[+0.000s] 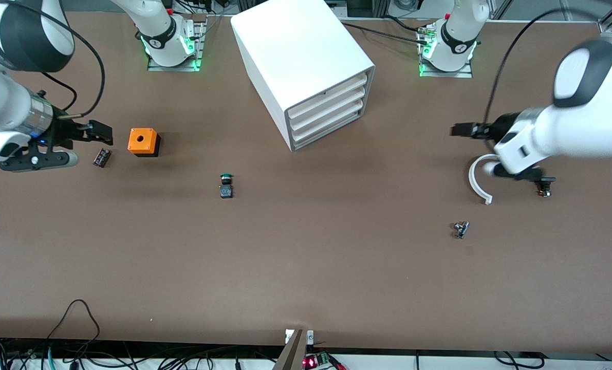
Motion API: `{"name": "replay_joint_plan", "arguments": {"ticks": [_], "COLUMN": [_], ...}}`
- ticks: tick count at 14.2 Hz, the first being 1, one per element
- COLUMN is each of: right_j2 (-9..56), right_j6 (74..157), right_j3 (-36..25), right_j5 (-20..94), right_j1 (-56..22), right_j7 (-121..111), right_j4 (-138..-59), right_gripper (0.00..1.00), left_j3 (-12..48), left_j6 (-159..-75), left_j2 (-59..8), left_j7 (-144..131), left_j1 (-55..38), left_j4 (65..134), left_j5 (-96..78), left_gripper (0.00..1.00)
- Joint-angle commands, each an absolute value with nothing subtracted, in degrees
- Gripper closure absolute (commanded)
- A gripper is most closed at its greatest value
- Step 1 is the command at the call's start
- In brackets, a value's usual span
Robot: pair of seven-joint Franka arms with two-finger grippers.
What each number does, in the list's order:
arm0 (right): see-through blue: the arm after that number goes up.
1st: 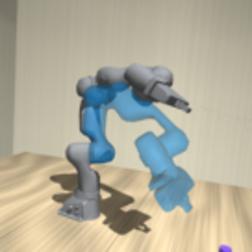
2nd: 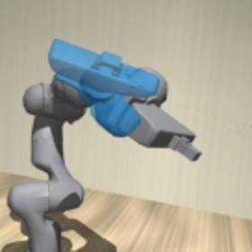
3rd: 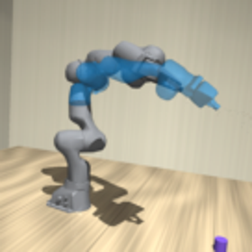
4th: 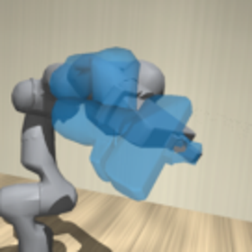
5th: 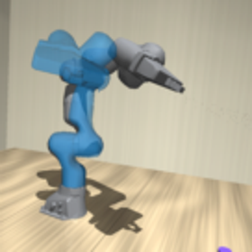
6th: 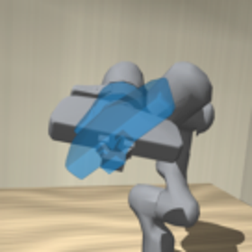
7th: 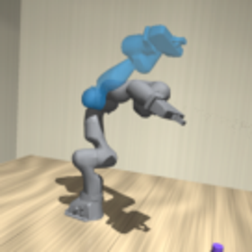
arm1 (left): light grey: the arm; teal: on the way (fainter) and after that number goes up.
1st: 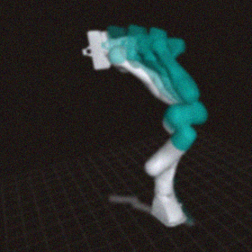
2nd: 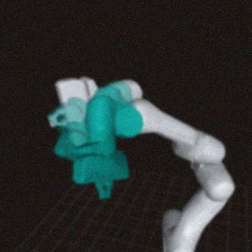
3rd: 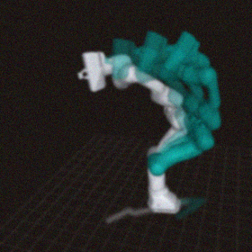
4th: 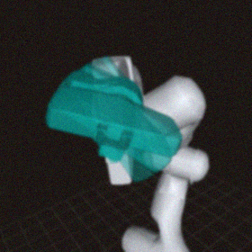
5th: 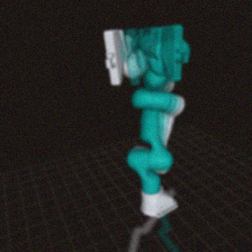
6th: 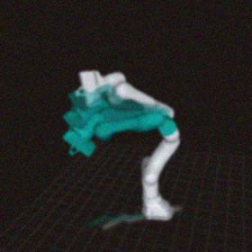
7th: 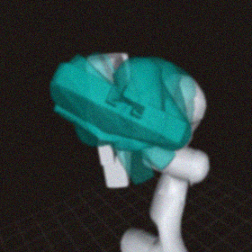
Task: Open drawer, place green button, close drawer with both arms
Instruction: 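Reach the right gripper to the green button while the left gripper approaches the drawer, then grasp the green button with the right gripper while the left gripper pulls the drawer open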
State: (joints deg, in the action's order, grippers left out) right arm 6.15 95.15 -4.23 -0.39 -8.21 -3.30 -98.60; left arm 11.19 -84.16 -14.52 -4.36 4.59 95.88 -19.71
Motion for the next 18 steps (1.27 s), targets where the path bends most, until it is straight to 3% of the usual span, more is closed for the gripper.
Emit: {"name": "replay_joint_plan", "arguments": {"ticks": [1,4,7,14,16,18], "right_j2": [8.4,11.8,14.7,19.6,21.6,23.5], "right_j6": [96.1,99.4,104.0,114.0,116.4,119.3], "right_j3": [-4.4,-4.4,-3.9,-2.2,-2.1,-1.5], "right_j5": [0.9,0.9,1.1,4.4,4.3,4.3], "right_j1": [-9.4,-11.0,-12.3,-15.3,-15.9,-17.6], "right_j7": [-3.8,-3.6,-3.4,0.8,5.2,6.1], "right_j4": [-97.7,-97.8,-99.0,-101.8,-101.8,-101.8], "right_gripper": [0.0,0.0,0.0,0.0,0.0,0.0], "left_j3": [12.5,15.0,15.6,24.5,26.4,27.4], "left_j6": [-89.9,-98.5,-100.3,-112.5,-116.8,-118.4], "left_j2": [-20.8,-25.5,-31.4,-31.6,-31.7,-31.6], "left_j7": [-2.3,6.8,21.0,28.1,28.1,28.1], "left_j1": [4.5,3.6,0.3,-1.7,-2.1,-2.4], "left_j4": [100.6,108.0,112.5,119.9,121.8,122.7], "left_j5": [-30.2,-40.0,-50.2,-54.3,-55.7,-56.4], "left_gripper": [0.0,0.0,0.0,0.01,0.11,0.39]}}
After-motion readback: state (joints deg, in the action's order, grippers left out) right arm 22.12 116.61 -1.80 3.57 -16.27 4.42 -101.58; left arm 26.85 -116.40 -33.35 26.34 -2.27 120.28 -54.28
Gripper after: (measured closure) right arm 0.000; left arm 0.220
